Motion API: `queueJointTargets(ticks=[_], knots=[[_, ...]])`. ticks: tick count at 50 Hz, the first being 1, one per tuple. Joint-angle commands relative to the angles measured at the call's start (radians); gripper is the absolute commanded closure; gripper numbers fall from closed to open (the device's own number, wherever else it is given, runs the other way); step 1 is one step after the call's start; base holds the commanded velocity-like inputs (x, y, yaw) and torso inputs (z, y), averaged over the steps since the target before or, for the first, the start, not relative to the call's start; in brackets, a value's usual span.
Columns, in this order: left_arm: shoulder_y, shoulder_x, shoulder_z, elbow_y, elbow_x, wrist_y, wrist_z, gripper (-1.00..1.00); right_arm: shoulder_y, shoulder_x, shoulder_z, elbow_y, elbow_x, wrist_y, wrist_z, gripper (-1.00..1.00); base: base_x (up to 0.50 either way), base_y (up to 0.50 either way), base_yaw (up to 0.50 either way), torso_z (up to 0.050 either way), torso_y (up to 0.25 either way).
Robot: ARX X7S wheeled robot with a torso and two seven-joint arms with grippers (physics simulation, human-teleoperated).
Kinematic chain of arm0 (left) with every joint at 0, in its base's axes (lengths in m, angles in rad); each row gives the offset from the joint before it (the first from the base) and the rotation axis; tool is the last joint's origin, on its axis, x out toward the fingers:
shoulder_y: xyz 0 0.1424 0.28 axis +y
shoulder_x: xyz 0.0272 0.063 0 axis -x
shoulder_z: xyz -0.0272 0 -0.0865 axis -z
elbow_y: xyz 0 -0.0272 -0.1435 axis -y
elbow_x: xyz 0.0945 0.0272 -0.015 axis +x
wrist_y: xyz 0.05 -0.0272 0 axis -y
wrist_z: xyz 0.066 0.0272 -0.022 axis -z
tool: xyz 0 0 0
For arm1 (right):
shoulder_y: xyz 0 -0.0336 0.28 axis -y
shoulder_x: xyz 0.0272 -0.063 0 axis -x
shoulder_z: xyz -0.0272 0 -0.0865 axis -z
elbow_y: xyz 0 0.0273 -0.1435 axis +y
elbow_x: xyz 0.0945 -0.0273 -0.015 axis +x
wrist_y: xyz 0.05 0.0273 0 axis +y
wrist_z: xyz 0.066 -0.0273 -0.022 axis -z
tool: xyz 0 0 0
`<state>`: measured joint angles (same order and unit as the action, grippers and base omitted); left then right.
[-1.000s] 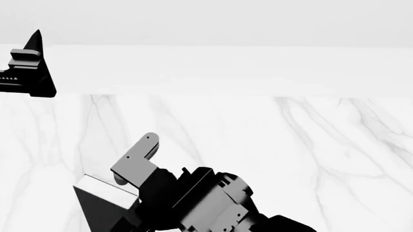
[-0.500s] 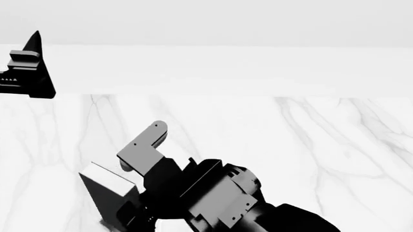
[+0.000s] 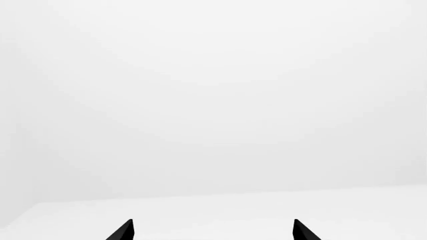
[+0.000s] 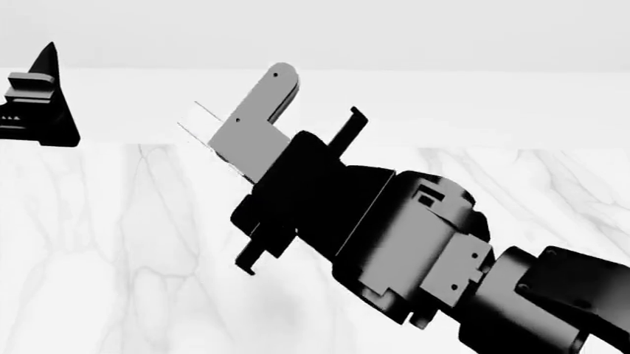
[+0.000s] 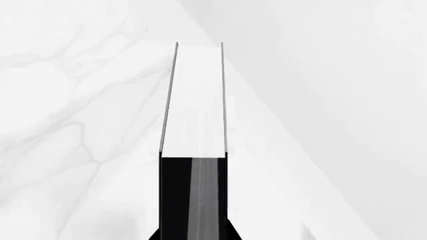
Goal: Pick up the book on the left and place it on top of the shelf.
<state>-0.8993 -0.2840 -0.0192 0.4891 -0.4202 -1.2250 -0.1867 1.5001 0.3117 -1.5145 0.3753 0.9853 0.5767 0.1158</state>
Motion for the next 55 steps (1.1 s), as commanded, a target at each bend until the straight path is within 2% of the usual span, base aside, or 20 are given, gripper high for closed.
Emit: queueJointTargets(ticks=[1,4,5,7,17,25,28,39,49,50,55], knots=[[0.001,-0.002,-0.002,0.000,-0.005,0.002,-0.002,-1.00,0.109,0.071,-0.112,-0.165,-0.308,0.054,0.259,1.00,0.00,0.00,0.00,0.000,0.000],[0.001,-0.002,-0.002,0.000,-0.005,0.002,-0.002,-1.00,0.109,0.071,-0.111,-0.165,-0.309,0.055,0.259,1.00,0.00,0.00,0.00,0.000,0.003],[0.002,-0.001,-0.002,0.001,-0.006,0.004,-0.002,-1.00,0.148,0.053,-0.215,-0.159,-0.447,0.131,0.354,1.00,0.00,0.00,0.00,0.000,0.000],[0.003,-0.002,-0.003,0.002,-0.007,0.004,-0.002,-1.00,0.154,0.046,-0.235,-0.140,-0.480,0.140,0.371,1.00,0.00,0.00,0.00,0.000,0.000],[0.008,-0.006,-0.006,0.006,-0.013,0.005,-0.004,-1.00,0.182,-0.003,-0.325,0.078,-0.596,0.192,0.389,1.00,0.00,0.00,0.00,0.000,0.001],[0.001,-0.005,-0.008,0.014,-0.021,-0.005,-0.008,-1.00,0.143,-0.136,-0.405,0.621,-0.684,0.081,0.278,1.00,0.00,0.00,0.00,0.000,0.001],[-0.001,-0.006,-0.010,0.016,-0.024,-0.008,-0.009,-1.00,0.110,-0.220,-0.426,0.927,-0.720,-0.021,0.229,1.00,0.00,0.00,0.00,0.000,0.003],[-0.013,-0.007,-0.006,0.008,-0.030,-0.009,-0.010,-1.00,0.102,-0.128,-0.312,0.933,-0.852,0.185,0.099,1.00,0.00,0.00,0.00,0.000,0.002],[-0.011,-0.011,-0.009,0.010,-0.036,-0.010,-0.012,-1.00,0.090,-0.056,-0.188,0.933,-0.947,0.332,0.038,1.00,0.00,0.00,0.00,0.000,0.001],[-0.009,-0.011,-0.009,0.009,-0.036,-0.008,-0.012,-1.00,0.088,-0.039,-0.169,0.933,-0.947,0.394,0.042,1.00,0.00,0.00,0.00,0.000,0.010],[-0.008,-0.013,-0.008,0.006,-0.037,-0.004,-0.012,-1.00,0.074,-0.009,-0.148,0.933,-0.969,0.462,0.010,1.00,0.00,0.00,0.00,0.000,0.000]])
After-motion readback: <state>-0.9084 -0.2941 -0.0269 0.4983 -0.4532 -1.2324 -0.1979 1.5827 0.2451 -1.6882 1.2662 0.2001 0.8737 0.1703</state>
